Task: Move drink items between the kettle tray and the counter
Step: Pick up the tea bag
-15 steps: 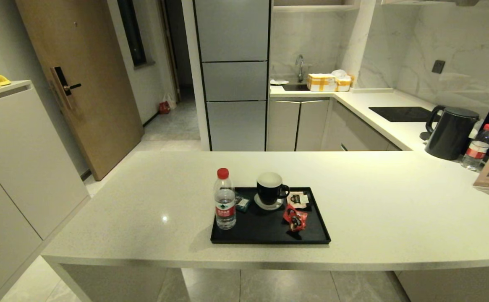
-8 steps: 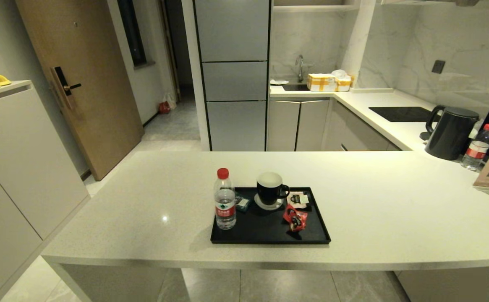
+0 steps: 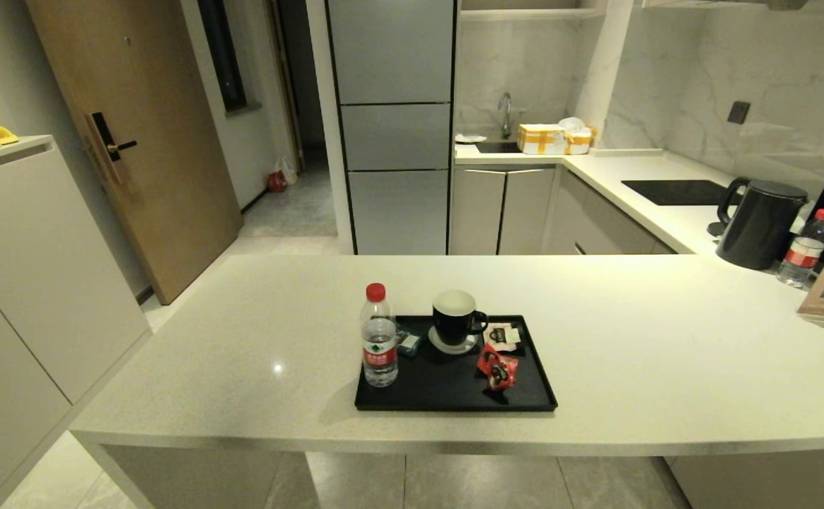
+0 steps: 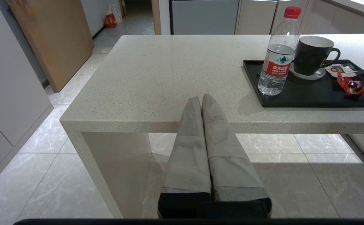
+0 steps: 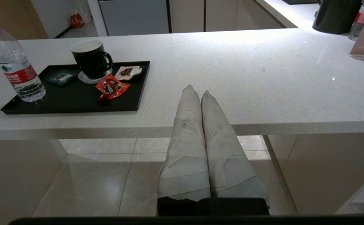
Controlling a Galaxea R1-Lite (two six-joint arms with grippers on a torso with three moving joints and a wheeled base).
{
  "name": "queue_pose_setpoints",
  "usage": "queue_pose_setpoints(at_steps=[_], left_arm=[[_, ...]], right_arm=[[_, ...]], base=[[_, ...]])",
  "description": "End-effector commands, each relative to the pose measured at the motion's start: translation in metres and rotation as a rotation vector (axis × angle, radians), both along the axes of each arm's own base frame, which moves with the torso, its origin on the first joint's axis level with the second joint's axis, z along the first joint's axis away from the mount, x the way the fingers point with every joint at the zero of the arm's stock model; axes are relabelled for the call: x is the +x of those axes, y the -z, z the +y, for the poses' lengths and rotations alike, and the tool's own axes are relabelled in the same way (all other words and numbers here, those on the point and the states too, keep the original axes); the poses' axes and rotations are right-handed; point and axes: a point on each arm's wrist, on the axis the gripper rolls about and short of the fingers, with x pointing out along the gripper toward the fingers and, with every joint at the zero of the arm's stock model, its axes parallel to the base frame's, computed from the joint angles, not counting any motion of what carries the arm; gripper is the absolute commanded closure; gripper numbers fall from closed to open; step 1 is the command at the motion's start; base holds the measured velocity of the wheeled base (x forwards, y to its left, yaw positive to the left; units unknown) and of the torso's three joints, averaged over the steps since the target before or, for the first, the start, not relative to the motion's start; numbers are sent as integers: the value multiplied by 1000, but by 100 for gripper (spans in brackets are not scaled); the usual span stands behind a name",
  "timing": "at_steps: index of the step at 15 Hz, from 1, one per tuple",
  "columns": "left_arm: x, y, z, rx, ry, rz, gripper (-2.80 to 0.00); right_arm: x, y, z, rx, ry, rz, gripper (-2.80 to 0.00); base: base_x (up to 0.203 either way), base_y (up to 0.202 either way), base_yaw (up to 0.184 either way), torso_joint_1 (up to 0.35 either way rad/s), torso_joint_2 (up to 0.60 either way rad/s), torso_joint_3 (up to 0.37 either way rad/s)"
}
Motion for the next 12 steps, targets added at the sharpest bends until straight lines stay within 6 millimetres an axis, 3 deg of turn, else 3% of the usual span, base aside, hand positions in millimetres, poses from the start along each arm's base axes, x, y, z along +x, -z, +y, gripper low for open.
queue_pose_setpoints(at_steps=[1,3,4,7,8,9,12], left_arm=[[0,0,0,0,0,-1,0],[0,0,0,0,0,-1,0],[0,0,0,0,0,-1,0],[0,0,0,0,0,-1,0],[0,0,0,0,0,-1,0],[0,0,0,0,0,-1,0],[0,0,0,0,0,-1,0]], right_arm=[[0,0,0,1,0,1,0],[-1,-5,0,7,2,-12,0],[-4,-20,0,26,1,-31,0],[-9,-119,0,191,-11,-72,0],[2,-144,0,245,-16,35,0],[12,-157,1,289,-36,172,0],[49,-163,7,414,-199,612,0]], base=[[0,0,0,0,0,0],[0,0,0,0,0,0],[0,0,0,0,0,0],[0,0,0,0,0,0],[0,0,0,0,0,0],[0,0,0,0,0,0],[0,0,0,0,0,0]])
